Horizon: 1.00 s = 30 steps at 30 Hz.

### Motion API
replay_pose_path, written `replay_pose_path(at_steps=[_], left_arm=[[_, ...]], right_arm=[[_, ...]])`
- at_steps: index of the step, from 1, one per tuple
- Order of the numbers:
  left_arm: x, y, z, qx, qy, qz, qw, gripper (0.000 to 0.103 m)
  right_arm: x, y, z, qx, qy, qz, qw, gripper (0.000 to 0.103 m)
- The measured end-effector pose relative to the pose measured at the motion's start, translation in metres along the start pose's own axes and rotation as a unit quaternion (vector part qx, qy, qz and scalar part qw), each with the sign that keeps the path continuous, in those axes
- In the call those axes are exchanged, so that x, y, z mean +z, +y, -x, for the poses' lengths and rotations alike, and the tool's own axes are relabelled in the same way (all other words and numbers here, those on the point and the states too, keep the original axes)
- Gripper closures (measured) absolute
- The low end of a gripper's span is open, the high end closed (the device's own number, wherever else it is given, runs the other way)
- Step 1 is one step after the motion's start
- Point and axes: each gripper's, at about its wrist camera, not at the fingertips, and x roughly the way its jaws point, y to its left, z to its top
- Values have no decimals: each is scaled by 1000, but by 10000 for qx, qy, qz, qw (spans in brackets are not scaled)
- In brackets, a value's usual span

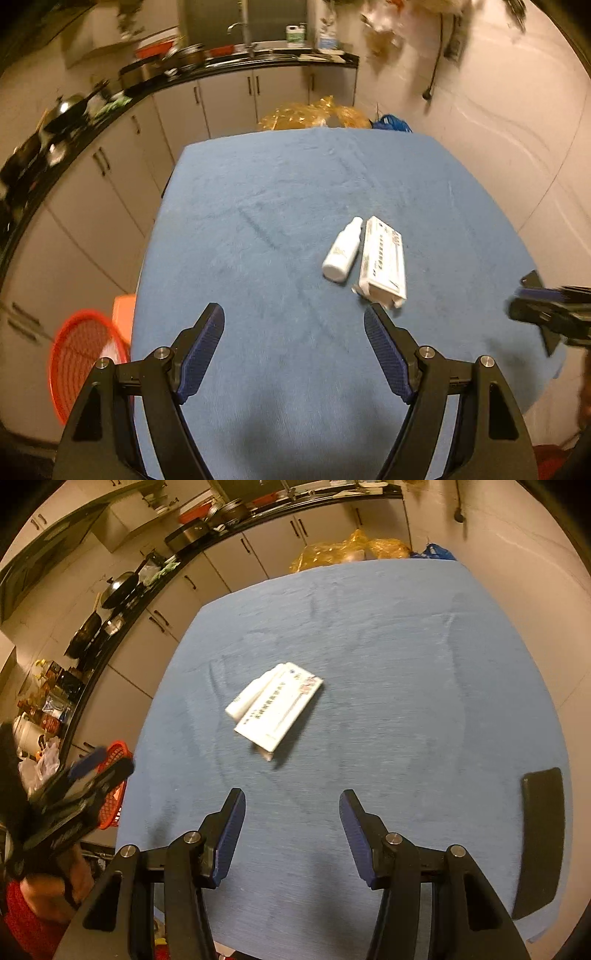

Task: Collect trash
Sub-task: 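Move both open tools back over the spray bottle and medicine box, then grasp the white spray bottle with the left tool while the right tool grasps the medicine box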

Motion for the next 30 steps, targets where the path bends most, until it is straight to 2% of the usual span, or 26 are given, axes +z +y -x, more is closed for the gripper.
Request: replay_pose_path(at_steps=[5,8,10,12,15,17,18,23,25,27,30], left_arm=[[27,-7,-40,-147,182,-137,9996,26],[44,-16,-71,-459,373,-186,9981,28],[49,-21,-90,-455,572,-293,9969,42],[54,-27,-108,-591,727,-371,9949,48],[57,-37,-130,-632,912,-555,9923,49],[57,-40,-140,-665,1012,-609,9908,54],[57,-42,-144,-667,1056,-628,9902,58],[54,-48,-165,-684,1208,-623,9884,60],[53,-47,-168,-659,1204,-570,9889,71],[48,-46,-165,-615,1113,-549,9904,74],[36,-37,-153,-666,1032,-465,9913,74]], right_arm=[[-13,-25,12,-114,-1,-137,9998,46],[-23,-42,23,-265,-6,-221,9994,46],[-27,-52,28,-362,-15,-292,9989,46],[-34,-65,35,-471,-22,-404,9981,46],[-43,-81,43,-610,-24,-623,9962,46],[-48,-91,49,-695,-34,-769,9946,46],[-51,-96,51,-734,-46,-844,9937,46],[-60,-108,61,-873,-87,-1070,9904,46],[-61,-106,61,-887,-57,-1083,9901,46],[-59,-102,59,-873,-32,-1044,9907,46],[-53,-90,53,-821,-2,-934,9922,46]])
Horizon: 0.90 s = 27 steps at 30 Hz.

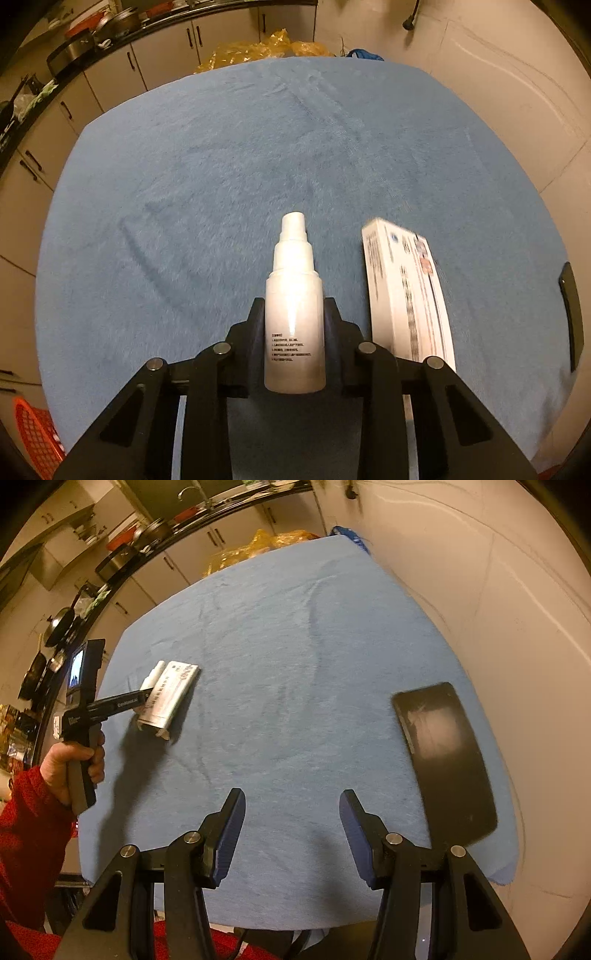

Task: Collect trash
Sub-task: 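Grasp the white spray bottle with the left tool while the right tool grasps the medicine box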

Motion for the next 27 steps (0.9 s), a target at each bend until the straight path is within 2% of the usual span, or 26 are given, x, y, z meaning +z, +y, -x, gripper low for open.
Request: replay_pose_path(at_steps=[3,10,13,16,27], left_arm=[[-20,6,20,5,-197,101,9998,74],[-72,27,78,67,-654,416,9970,74],[-93,34,101,95,-772,529,9956,74],[-111,43,120,95,-836,636,9944,74],[-155,73,167,325,-986,920,9903,74]], right_arm=[[8,16,-8,112,29,163,9998,46],[44,78,-36,545,26,600,9967,38],[61,105,-56,807,90,627,9947,32],[78,125,-84,1079,251,461,9928,31],[111,148,-162,971,684,-219,9927,30]])
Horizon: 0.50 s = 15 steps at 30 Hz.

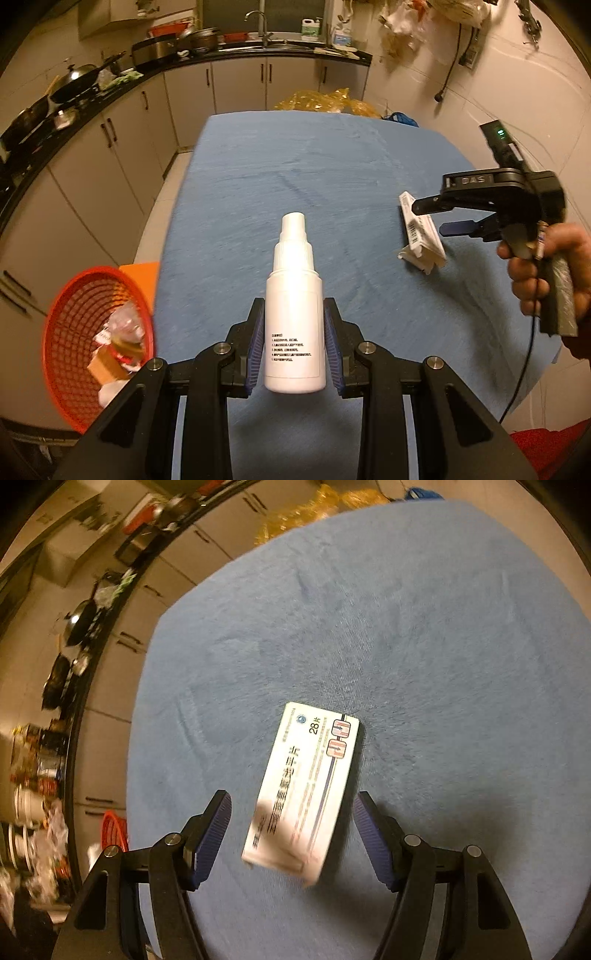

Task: Collect trash
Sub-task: 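Grasp the white spray bottle with the left tool while the right tool grasps the medicine box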

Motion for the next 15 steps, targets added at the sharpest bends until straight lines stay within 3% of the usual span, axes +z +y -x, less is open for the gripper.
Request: replay_pose_path(at_steps=[5,6,8,15], left_arm=[[-2,3,3,115,-10,5,9999,74],[-3,4,5,146,-10,12,9999,74],[-3,1,5,170,-14,29,9999,74],[-1,-11,4,226,-103,121,9996,74]], right_arm=[[3,9,-20,-206,128,26,9997,32],[2,11,-22,-263,147,66,9995,40],[-1,16,-26,-278,209,110,9993,45],[-33,29,0,-339,-100,644,9973,48]])
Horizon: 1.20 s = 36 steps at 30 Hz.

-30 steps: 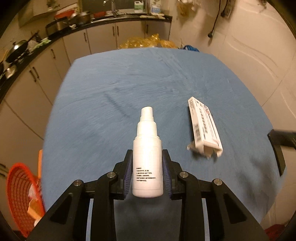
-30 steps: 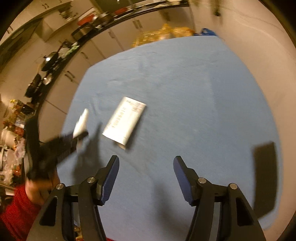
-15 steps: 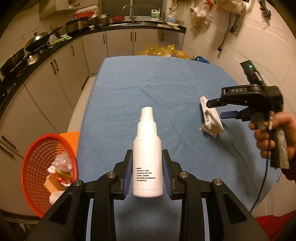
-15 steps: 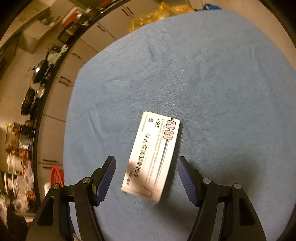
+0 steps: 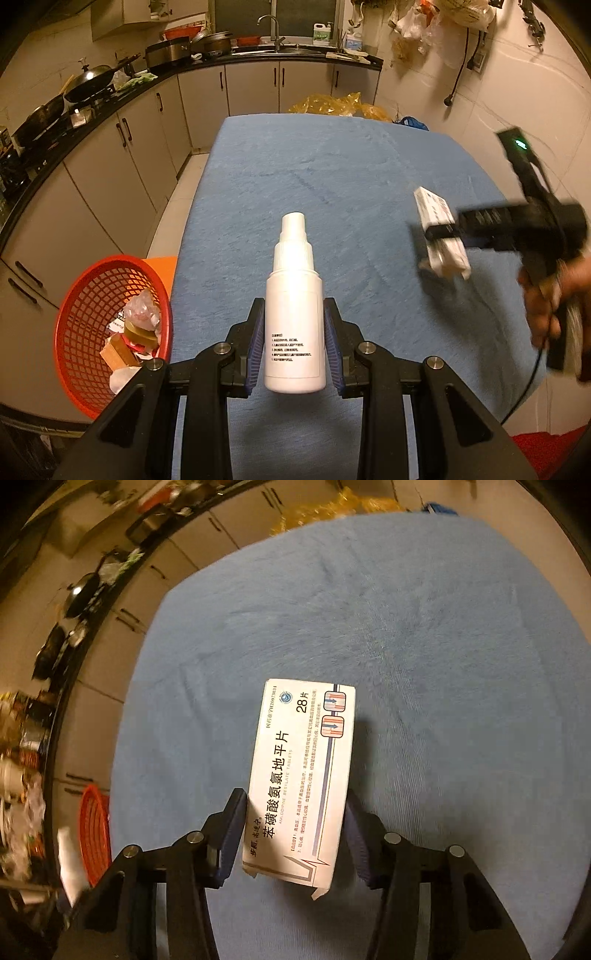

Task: Collect trash
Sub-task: 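Grasp the white spray bottle with the left tool while the right tool grasps the medicine box, then carry the spray bottle and medicine box over the orange basket with both tools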

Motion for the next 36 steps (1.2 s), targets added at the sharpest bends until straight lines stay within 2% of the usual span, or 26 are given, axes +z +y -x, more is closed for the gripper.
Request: replay_pose_path(at_steps=[8,16,29,36], left_arm=[[3,-30,7,38,-191,61,9998,74],[-2,-54,13,95,-198,99,9997,74],[-10,-71,27,385,-266,264,9986,74],[-16,-67,37,605,-330,442,9966,74]], right_arm=[[-59,16,52,-327,-581,1171,9909,48],[-86,17,88,-379,-920,1838,9779,48],[-97,15,104,-138,-975,2299,9682,48],[-99,23,104,21,-951,2561,9620,48]])
